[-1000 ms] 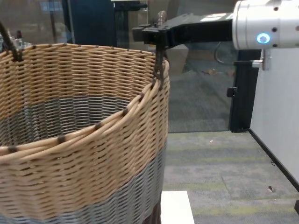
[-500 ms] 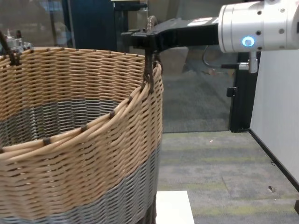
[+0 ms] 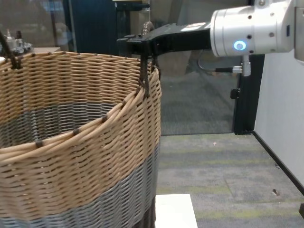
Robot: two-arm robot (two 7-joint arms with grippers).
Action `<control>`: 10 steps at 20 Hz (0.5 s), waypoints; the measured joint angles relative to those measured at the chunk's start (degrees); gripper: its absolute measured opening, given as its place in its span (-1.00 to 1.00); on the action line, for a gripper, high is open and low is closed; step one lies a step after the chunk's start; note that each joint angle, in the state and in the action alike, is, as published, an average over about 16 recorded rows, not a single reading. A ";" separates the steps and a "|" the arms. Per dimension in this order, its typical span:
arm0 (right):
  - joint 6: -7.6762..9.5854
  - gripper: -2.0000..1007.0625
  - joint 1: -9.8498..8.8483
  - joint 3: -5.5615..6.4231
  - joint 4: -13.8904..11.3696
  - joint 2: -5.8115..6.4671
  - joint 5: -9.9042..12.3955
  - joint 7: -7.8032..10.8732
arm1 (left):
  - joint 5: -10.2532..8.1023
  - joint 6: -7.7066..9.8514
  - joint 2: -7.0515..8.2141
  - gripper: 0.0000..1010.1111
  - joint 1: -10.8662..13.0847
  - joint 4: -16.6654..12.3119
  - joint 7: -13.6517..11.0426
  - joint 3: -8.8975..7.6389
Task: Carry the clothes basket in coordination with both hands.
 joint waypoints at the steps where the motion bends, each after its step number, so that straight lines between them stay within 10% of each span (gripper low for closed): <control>1: -0.14 -0.66 0.27 -0.12 0.69 -0.33 -0.17 0.09 | 0.04 -0.16 -0.09 -1.00 -0.33 0.61 -0.21 0.14; 10: -1.64 -0.66 2.61 -0.91 7.47 -3.23 -2.09 0.88 | 0.59 -1.76 -1.22 -1.00 -2.08 5.00 -1.13 1.60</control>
